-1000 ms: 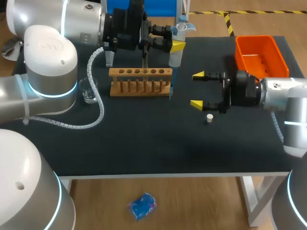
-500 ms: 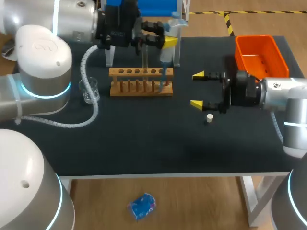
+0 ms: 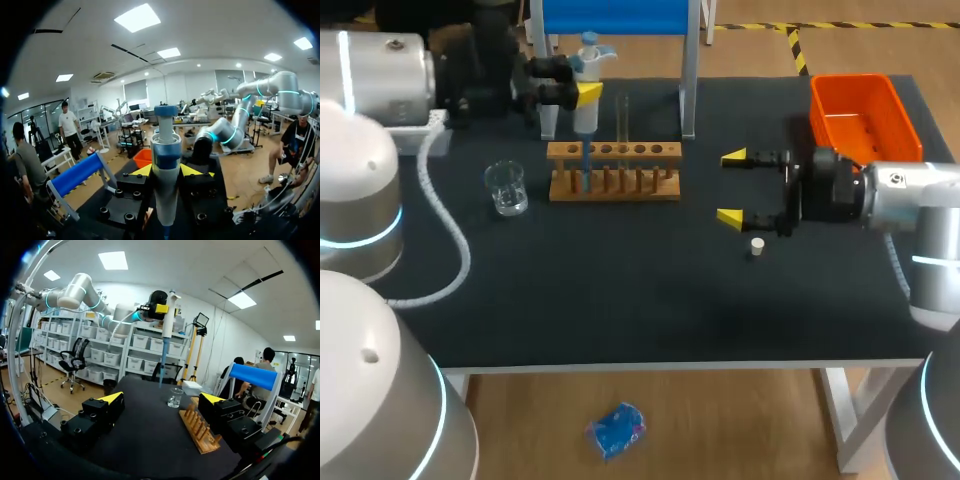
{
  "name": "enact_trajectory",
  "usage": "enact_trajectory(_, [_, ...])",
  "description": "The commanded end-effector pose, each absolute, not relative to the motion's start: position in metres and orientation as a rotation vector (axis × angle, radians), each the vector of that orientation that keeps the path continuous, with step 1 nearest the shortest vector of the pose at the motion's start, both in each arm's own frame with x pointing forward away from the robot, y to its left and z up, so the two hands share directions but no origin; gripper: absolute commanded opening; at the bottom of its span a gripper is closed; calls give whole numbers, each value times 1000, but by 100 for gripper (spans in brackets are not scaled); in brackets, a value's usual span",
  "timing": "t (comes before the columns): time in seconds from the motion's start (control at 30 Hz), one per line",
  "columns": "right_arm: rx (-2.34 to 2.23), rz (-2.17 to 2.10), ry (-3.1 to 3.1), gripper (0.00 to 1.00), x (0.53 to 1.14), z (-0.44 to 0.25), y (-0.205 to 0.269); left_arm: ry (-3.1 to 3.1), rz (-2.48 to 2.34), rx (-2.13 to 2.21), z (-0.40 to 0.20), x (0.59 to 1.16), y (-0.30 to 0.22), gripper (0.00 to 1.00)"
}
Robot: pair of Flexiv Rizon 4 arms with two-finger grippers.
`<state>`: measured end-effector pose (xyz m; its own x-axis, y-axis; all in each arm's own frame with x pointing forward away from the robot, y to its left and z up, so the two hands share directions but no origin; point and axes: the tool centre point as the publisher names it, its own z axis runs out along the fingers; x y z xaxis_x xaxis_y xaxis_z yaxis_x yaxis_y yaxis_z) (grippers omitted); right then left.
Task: Invert the test tube, pick up the pipette, mount the tip to pipette, aspirate from beaker and dispense into the tube, eject the tip, return the pipette, and cap with the stopper.
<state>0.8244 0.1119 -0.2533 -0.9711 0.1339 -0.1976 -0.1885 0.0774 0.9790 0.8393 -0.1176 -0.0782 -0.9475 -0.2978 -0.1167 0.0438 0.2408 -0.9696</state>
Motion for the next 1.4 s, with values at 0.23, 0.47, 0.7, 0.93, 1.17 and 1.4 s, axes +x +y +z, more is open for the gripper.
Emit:
enact_trajectory(0.23, [-55,1984,2119,100,824,-253,111,2231,-1772,-233,-76,831,-105,0])
enact_trajectory(0.47, [-55,1984,2119,100,824,-253,111,2200,-1716,-284,-80,847,-77,0])
enact_trajectory(0.7, [-55,1984,2119,100,824,-253,111,2155,-1675,-275,-80,872,-35,0])
enact_trajectory(0.93, [-55,1984,2119,100,824,-253,111,2127,-1653,-280,-88,893,-9,0])
enact_trajectory(1.17, [-55,1984,2119,100,824,-253,111,2123,-1644,-292,-96,908,1,0])
enact_trajectory(1.4, [-55,1984,2119,100,824,-253,111,2125,-1637,-278,-94,910,-1,0])
